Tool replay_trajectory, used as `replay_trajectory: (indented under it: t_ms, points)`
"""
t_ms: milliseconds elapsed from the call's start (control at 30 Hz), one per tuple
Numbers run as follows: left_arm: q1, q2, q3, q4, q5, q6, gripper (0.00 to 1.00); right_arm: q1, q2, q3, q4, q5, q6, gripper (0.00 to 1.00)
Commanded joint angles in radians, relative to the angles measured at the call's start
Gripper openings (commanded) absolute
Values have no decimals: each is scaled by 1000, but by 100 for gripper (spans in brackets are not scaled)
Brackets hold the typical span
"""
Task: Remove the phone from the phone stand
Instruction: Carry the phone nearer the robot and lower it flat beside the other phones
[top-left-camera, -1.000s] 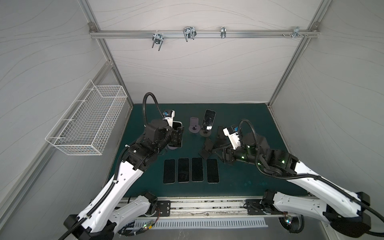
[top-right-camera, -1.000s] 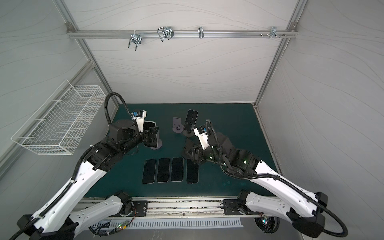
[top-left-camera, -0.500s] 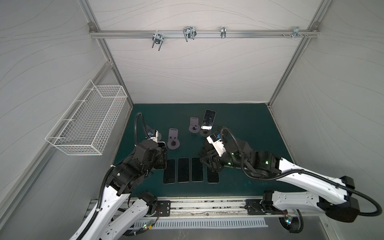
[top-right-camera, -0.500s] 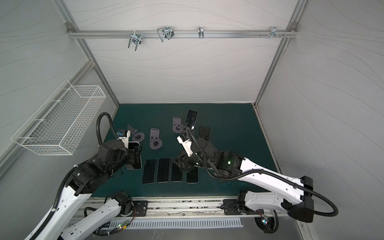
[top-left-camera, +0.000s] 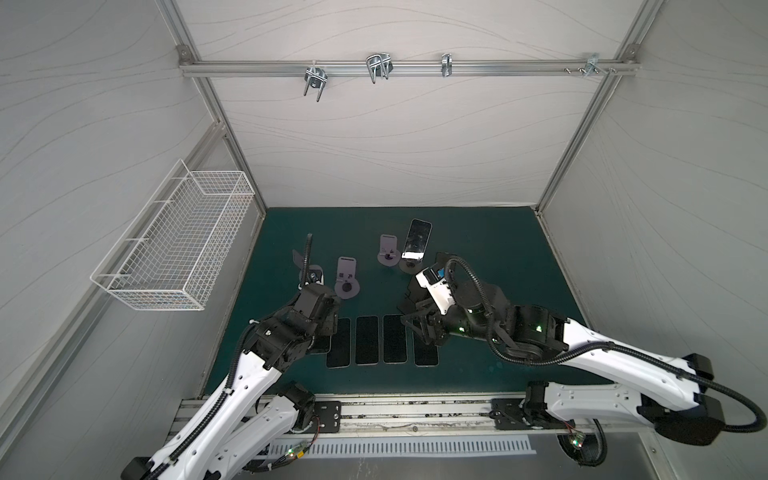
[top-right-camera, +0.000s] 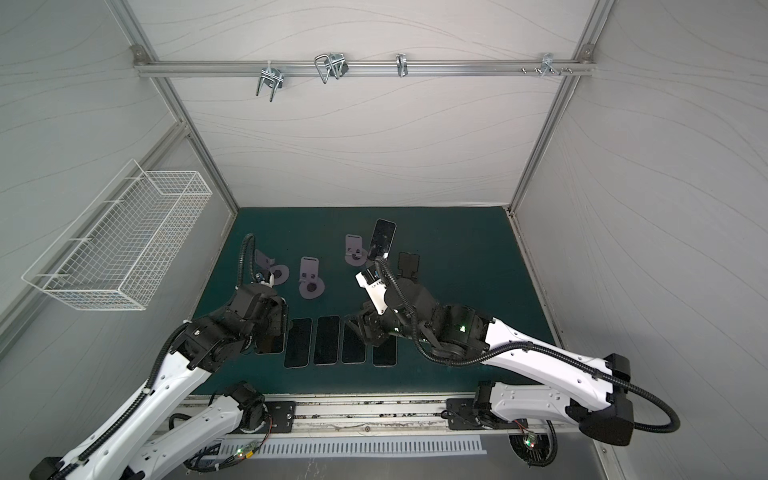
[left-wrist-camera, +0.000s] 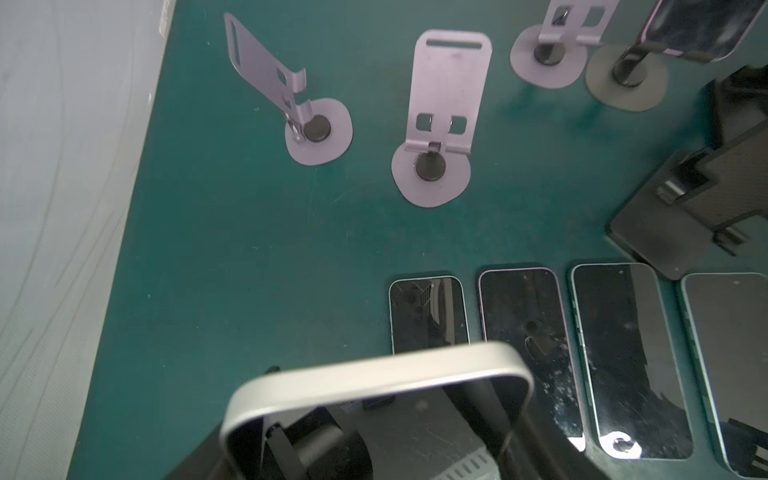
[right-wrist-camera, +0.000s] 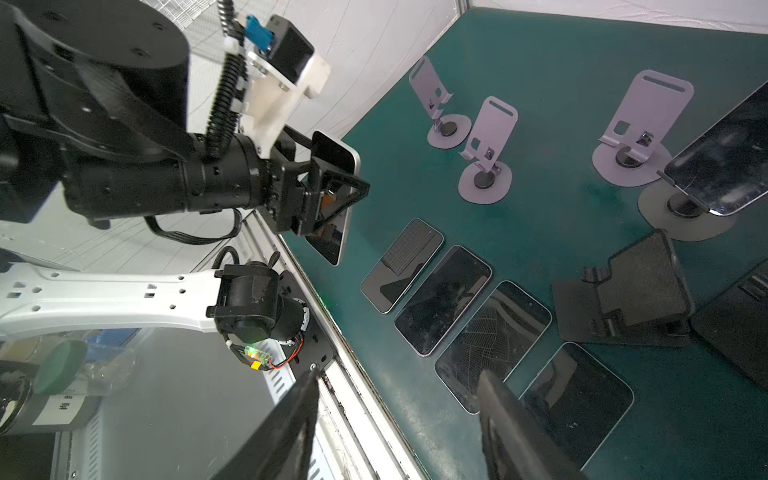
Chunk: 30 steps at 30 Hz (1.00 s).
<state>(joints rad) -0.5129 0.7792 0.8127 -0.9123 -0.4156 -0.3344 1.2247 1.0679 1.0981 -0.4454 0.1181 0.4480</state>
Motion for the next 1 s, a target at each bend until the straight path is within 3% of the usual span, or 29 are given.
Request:
replay_trajectory:
  t_ms: [0, 300, 633, 833, 967]
  points:
    - [11, 8, -22, 77, -13, -49, 46, 8, -20, -3, 23, 27, -12, 63]
    - [59, 39, -111, 139, -3, -103, 44, 8, -17, -9, 38, 28, -49, 64]
    - [125, 255, -80, 188, -4, -68, 44, 2, -23, -5, 42, 56, -105, 65]
    - [212, 325, -75, 215, 26, -2, 44, -22, -44, -21, 53, 48, -111, 65]
    - [303, 346, -60, 232, 114, 51, 45, -29, -56, -39, 58, 36, -104, 65]
